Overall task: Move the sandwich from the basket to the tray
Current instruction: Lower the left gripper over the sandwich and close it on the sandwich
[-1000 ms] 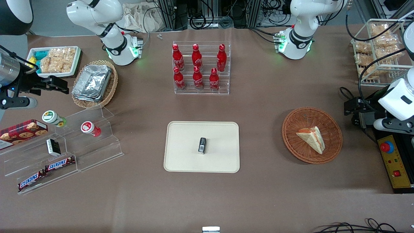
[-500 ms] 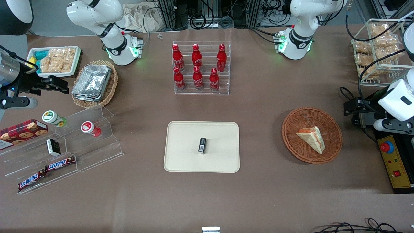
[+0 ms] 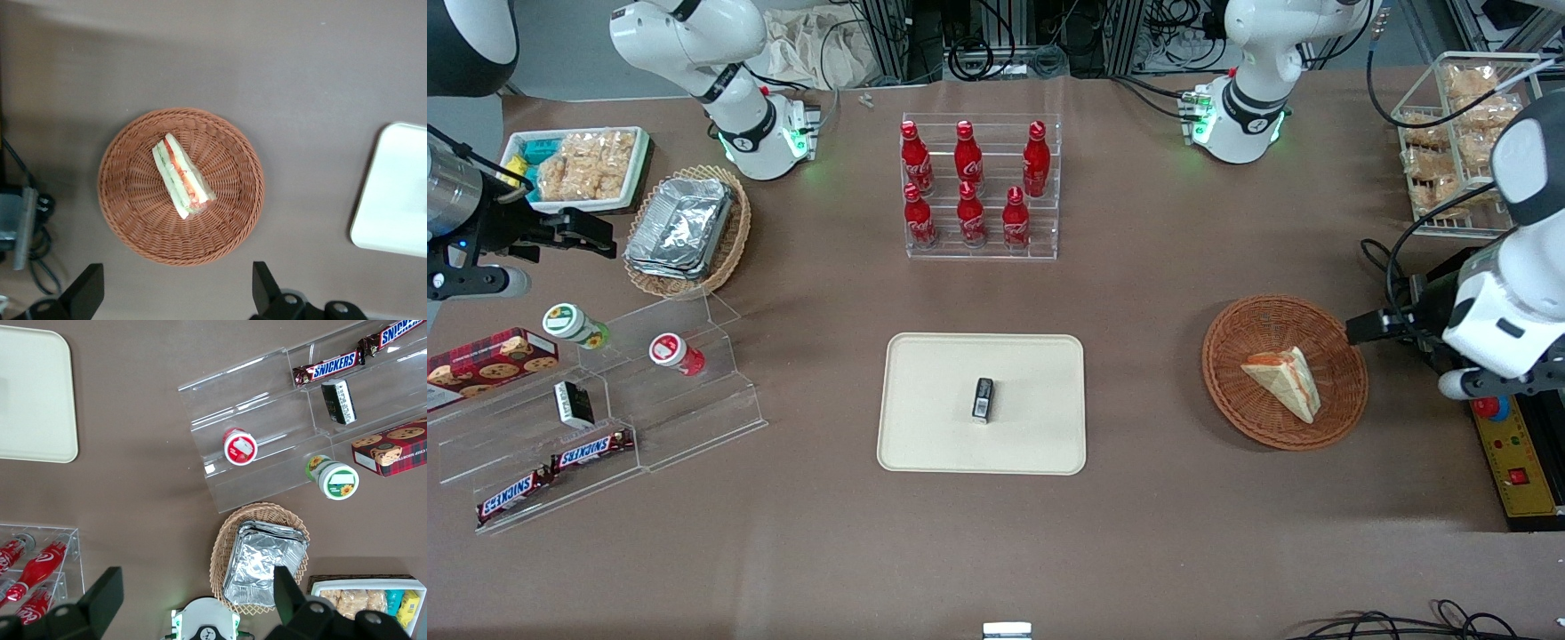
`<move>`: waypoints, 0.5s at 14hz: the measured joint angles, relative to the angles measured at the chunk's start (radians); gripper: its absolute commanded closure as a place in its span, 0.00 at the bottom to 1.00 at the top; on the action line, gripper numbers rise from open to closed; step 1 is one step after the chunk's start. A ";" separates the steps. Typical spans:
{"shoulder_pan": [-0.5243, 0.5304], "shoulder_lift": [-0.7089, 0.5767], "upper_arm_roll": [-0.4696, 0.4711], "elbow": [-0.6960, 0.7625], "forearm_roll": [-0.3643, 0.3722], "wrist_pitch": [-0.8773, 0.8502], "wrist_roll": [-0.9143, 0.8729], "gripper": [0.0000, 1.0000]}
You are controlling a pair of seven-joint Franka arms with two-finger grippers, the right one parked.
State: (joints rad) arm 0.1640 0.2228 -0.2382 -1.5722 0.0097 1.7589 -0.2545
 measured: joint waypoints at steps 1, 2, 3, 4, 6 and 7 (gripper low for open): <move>0.000 0.000 0.001 -0.032 0.000 0.021 -0.051 0.00; 0.001 0.001 0.003 -0.059 0.003 0.037 -0.105 0.00; 0.002 0.001 0.005 -0.083 0.011 0.057 -0.149 0.00; 0.003 0.002 0.005 -0.109 0.022 0.088 -0.199 0.00; 0.003 0.004 0.005 -0.174 0.033 0.174 -0.325 0.00; 0.002 0.005 0.005 -0.212 0.042 0.226 -0.385 0.00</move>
State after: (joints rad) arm 0.1663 0.2281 -0.2334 -1.7839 0.0515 1.9847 -0.6396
